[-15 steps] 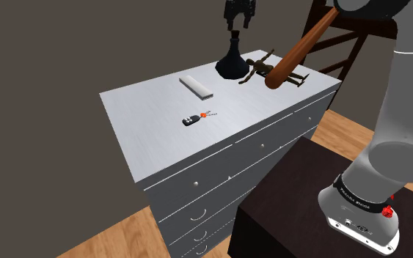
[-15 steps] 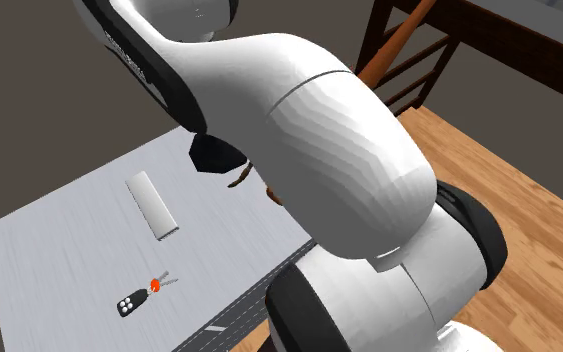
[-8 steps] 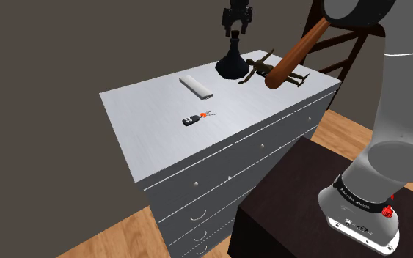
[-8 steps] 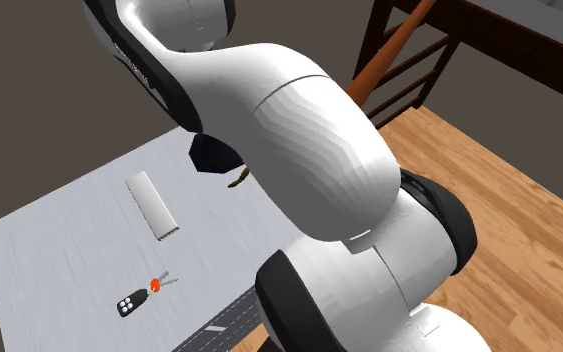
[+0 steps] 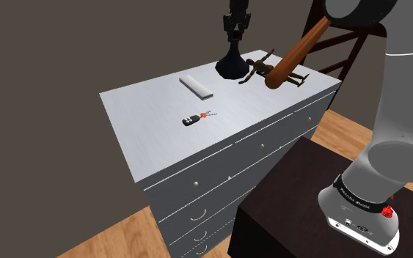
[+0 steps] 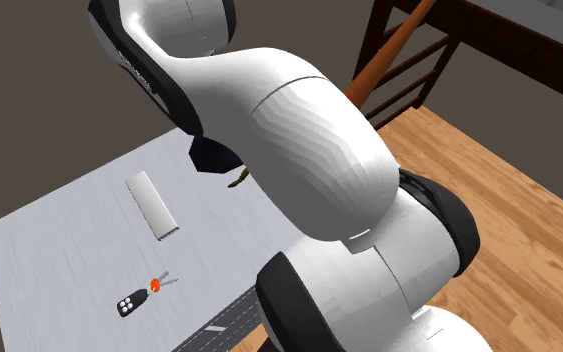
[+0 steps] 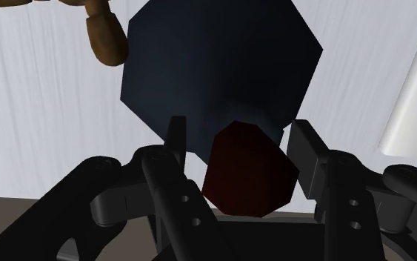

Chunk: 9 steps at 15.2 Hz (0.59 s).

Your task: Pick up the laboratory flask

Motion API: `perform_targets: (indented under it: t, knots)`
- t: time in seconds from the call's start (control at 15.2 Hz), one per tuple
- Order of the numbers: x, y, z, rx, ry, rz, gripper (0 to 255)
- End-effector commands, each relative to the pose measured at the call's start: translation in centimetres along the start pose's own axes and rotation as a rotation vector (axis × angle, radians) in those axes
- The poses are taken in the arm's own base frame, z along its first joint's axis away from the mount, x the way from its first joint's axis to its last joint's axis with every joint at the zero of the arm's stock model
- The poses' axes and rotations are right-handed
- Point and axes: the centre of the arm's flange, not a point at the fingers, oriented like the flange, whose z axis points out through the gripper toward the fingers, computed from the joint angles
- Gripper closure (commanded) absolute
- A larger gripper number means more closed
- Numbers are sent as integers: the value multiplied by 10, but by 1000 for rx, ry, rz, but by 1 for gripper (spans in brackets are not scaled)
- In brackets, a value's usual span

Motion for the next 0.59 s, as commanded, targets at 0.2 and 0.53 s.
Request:
perform_targets:
  t: [0.2,0.53]
  knots:
    - [0,0,1,0,-1,0,255]
    - [0,-1,-20,0,-1,0,255]
